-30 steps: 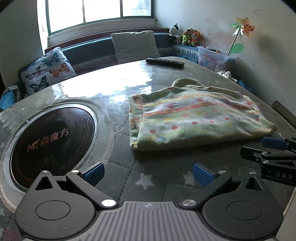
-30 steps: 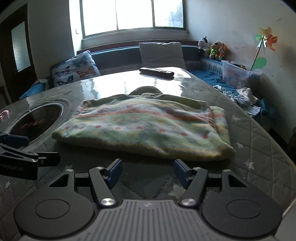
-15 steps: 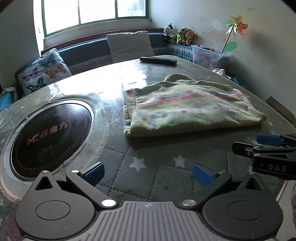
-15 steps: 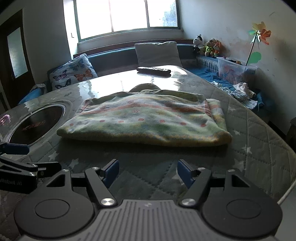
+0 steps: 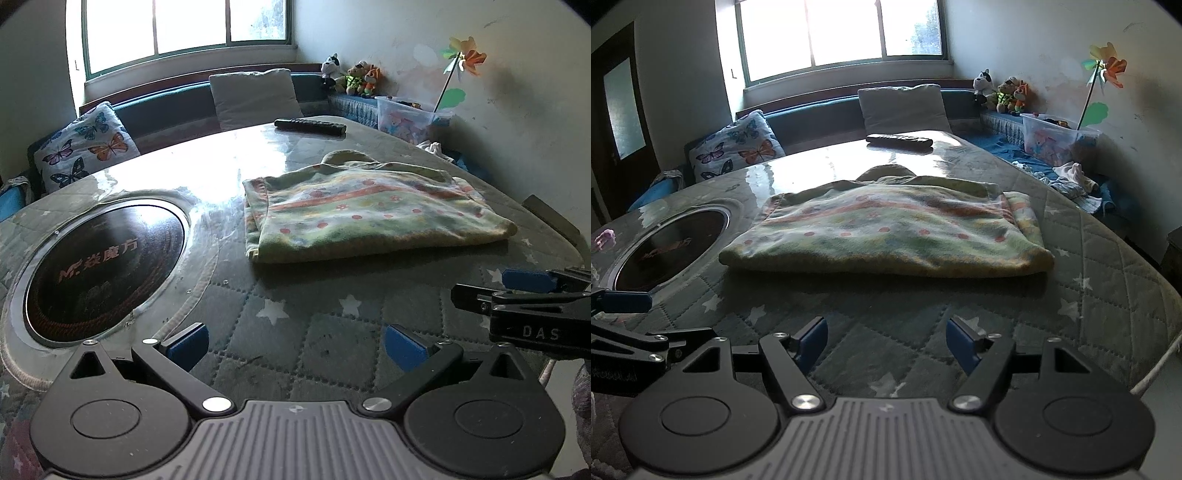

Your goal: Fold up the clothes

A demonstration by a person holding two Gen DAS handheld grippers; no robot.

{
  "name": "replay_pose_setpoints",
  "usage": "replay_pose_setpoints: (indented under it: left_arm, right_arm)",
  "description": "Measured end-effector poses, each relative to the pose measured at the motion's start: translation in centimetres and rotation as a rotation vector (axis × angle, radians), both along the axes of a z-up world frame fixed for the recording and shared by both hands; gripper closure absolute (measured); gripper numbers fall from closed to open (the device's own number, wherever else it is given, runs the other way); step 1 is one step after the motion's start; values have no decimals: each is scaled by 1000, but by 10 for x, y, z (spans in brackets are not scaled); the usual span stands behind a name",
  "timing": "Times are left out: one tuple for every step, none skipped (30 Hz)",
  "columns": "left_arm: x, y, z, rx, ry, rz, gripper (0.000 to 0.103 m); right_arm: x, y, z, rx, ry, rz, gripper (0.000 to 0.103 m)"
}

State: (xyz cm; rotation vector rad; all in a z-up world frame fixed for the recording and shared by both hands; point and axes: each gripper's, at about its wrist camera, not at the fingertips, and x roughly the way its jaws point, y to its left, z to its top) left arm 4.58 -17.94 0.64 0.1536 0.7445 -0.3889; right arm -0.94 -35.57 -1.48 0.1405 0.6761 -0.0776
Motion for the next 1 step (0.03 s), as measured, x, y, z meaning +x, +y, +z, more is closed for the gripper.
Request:
replay_pose_setpoints:
  left_arm:
    - [-1, 1, 0, -1, 0, 1, 0]
  right_arm:
    - [-1, 1, 0, 1, -1, 0, 30]
